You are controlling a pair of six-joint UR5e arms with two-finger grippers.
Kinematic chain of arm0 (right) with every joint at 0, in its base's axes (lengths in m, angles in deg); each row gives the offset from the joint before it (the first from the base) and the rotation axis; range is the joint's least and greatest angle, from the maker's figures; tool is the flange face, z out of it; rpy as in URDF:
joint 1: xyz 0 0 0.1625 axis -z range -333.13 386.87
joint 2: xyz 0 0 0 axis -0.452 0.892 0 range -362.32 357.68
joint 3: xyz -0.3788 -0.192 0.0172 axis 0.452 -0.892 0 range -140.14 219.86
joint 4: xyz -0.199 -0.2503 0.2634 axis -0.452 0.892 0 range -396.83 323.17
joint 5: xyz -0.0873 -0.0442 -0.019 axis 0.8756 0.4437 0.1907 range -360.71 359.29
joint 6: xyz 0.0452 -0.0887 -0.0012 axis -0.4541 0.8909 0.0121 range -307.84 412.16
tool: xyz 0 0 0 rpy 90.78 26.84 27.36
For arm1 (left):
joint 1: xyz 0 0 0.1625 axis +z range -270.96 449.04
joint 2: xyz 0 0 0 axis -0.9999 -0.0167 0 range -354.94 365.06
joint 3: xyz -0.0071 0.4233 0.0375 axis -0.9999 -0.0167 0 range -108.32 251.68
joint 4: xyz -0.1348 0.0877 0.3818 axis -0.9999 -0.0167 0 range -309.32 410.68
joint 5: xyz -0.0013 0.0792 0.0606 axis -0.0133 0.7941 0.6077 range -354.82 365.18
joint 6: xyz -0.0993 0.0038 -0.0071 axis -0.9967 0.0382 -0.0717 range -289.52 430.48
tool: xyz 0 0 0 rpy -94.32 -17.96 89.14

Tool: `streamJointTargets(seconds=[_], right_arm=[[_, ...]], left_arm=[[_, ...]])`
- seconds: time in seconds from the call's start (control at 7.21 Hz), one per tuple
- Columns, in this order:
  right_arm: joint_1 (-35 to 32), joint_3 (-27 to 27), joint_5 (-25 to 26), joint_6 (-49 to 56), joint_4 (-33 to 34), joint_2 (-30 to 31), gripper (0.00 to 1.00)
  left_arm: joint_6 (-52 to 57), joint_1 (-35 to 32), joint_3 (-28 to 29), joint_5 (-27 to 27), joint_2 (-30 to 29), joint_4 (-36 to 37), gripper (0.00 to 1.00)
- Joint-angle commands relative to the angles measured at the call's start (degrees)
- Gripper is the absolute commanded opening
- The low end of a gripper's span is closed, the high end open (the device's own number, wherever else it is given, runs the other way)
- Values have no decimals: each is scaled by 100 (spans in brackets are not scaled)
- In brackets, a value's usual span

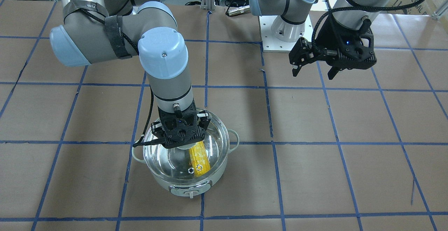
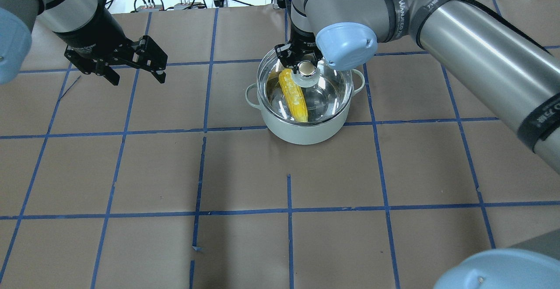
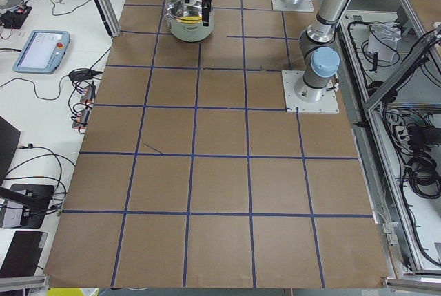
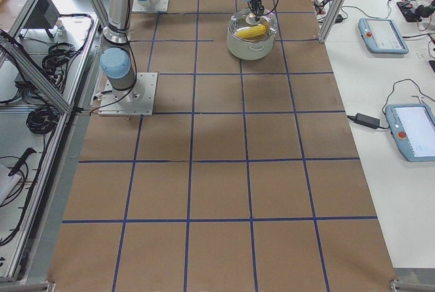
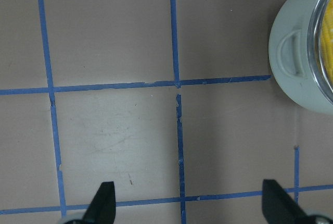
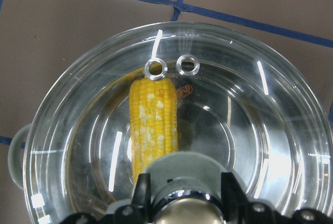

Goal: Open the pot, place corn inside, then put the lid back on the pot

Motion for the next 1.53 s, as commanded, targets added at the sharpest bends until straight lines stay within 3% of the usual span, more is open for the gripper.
streamJointTargets(seconds=[0.0, 0.28, 0.42, 0.69, 0.83, 0.97, 1.39], right_arm=[[0, 3, -10, 3, -20, -10, 38], [0, -32, 8, 29, -63, -80, 38], [0, -58, 8, 21, -90, -89, 38], [17, -76, 16, 29, -134, -124, 38], [9, -128, 8, 90, -169, -124, 73], [9, -216, 8, 108, -274, -133, 88], [26, -436, 8, 65, -556, -177, 94]], left_arm=[[-5, 12, 77, 67, -23, 23, 100], [-119, -5, 85, -151, -31, 40, 100], [-206, 3, -1, -675, 21, 32, 100], [-207, 12, 85, -680, -5, 41, 100], [-207, 21, 95, -671, 48, 41, 100], [-207, 21, 51, -645, 39, 41, 100], [-181, 12, 16, 14, 57, 41, 100]])
